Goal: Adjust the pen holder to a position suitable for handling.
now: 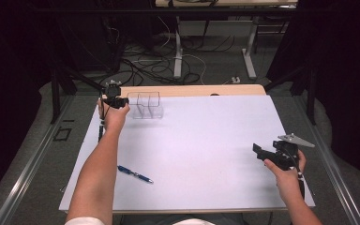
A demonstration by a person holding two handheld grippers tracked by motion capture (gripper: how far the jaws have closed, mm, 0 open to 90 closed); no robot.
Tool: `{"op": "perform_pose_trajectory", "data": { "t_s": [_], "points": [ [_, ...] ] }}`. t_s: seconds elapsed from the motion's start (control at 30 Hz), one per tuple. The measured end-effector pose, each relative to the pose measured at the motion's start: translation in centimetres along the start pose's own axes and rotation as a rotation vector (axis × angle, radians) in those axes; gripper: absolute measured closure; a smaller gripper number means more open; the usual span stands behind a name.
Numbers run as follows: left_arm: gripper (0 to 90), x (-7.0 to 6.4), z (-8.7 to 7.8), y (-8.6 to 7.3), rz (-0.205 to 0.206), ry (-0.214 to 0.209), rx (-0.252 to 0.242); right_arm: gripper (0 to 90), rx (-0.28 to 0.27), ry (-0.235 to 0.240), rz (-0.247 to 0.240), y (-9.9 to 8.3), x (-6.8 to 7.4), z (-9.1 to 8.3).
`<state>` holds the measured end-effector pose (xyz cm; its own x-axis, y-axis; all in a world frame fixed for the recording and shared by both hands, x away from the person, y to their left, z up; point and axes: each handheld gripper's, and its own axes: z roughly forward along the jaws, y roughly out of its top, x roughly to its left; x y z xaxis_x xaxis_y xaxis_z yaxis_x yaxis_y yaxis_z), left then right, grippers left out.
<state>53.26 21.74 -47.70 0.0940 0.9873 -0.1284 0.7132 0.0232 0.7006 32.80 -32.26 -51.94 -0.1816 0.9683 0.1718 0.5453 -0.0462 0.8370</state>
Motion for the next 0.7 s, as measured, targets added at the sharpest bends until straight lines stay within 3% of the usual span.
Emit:
{"op": "perform_pose_trajectory", "data": {
  "t_s": [0.27,0.37,0.7],
  "points": [
    [89.2,-0.4,-0.7,-0.5,-0.043,-0.013,0.027,14.2,-0.008,0.002,-0.009,0.0,0.1,0.0],
    [89.2,-0.8,-1.1,-0.8,-0.090,-0.032,0.039,14.2,-0.015,-0.002,-0.012,0.0,0.1,0.1],
    [89.2,-3.0,-2.8,-1.5,-0.086,-0.020,0.077,14.2,-0.008,0.012,0.000,0.0,0.3,0.1]
  ]
}}
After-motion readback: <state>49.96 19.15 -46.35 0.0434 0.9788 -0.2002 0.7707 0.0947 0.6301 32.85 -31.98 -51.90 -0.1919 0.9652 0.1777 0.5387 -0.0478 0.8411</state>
